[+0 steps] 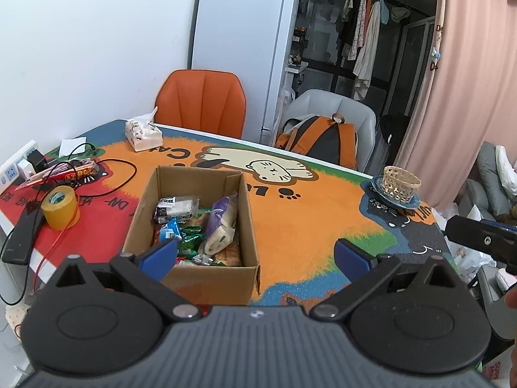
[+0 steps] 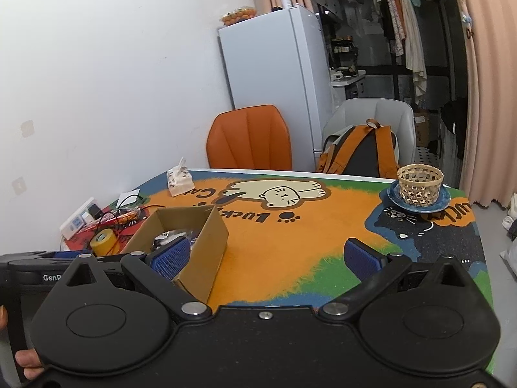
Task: Organize snacks
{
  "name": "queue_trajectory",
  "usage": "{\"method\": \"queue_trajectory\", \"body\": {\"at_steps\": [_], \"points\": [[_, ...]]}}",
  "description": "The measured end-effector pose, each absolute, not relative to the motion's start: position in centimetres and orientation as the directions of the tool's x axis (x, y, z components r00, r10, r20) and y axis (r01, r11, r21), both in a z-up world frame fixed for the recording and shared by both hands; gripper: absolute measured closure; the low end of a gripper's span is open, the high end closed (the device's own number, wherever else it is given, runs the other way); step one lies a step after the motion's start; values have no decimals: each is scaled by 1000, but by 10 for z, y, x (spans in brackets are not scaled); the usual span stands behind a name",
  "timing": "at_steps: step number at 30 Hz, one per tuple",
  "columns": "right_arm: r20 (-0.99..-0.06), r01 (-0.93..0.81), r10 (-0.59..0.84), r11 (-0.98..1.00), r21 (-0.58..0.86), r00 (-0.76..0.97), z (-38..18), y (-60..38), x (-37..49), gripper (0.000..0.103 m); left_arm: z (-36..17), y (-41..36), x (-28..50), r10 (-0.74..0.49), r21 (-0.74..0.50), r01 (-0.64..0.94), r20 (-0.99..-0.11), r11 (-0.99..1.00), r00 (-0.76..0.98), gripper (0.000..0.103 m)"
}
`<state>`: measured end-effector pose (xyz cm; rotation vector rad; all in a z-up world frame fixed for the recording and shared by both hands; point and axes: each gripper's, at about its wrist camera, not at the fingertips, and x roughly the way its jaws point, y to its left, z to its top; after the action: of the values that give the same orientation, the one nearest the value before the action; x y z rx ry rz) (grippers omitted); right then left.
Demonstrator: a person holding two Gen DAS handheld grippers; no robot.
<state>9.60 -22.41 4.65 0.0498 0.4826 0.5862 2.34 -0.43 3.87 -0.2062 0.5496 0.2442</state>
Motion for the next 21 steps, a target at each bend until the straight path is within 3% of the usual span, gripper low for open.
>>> {"method": "queue_trajectory", "body": {"at_steps": [21], "points": [[-434, -521, 543, 834, 182, 718, 45, -224, 94, 0, 40, -6, 20, 173, -110, -274, -541, 956, 823, 0]]}}
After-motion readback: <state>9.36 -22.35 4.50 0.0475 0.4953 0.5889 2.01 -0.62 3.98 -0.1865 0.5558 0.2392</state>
